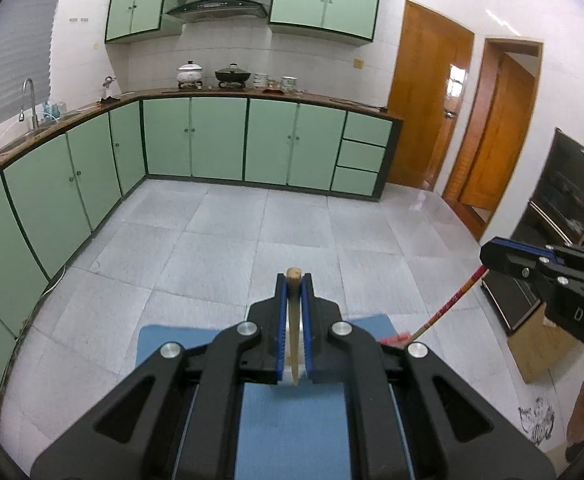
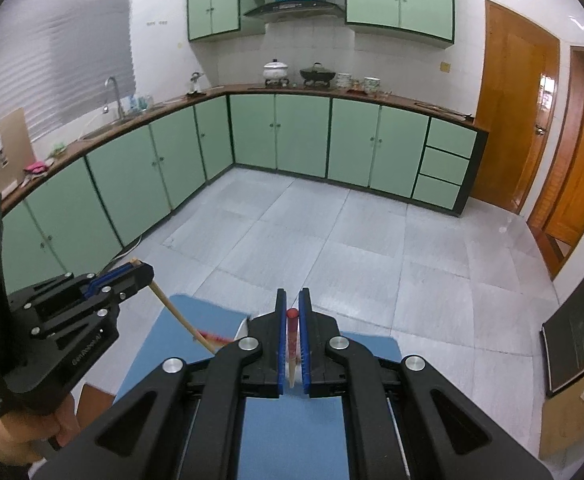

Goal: Organize utensils
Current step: 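Release both chopsticks into the white holder by opening both grippers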

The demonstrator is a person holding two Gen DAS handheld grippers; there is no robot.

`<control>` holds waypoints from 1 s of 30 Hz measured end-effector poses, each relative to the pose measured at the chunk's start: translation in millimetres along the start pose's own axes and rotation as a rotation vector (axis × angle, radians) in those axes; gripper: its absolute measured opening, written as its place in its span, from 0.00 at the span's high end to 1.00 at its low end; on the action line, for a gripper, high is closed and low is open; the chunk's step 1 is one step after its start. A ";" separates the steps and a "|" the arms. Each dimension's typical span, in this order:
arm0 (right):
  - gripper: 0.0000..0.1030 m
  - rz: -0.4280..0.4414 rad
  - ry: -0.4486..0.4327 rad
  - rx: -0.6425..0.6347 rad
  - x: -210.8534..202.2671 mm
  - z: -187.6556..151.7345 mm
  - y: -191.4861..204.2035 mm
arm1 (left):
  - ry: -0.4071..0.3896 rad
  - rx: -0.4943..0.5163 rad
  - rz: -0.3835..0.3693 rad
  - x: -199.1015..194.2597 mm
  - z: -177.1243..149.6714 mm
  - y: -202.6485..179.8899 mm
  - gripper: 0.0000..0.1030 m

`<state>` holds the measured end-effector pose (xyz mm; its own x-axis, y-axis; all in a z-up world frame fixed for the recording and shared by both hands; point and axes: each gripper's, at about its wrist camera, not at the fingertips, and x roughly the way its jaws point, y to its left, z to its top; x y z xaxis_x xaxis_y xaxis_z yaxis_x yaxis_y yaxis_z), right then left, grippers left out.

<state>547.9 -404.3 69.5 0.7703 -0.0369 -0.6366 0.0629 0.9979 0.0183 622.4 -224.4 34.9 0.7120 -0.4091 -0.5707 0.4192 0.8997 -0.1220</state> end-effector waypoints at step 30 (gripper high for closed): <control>0.21 -0.045 -0.051 0.120 26.2 -74.7 -68.9 | -0.006 -0.004 0.103 6.6 -47.0 56.8 0.12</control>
<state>516.4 -470.1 -6.1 0.7960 -0.0874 -0.5990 0.1715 0.9816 0.0846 624.4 -168.8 -14.0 0.7548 -0.3152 -0.5752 0.3412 0.9377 -0.0660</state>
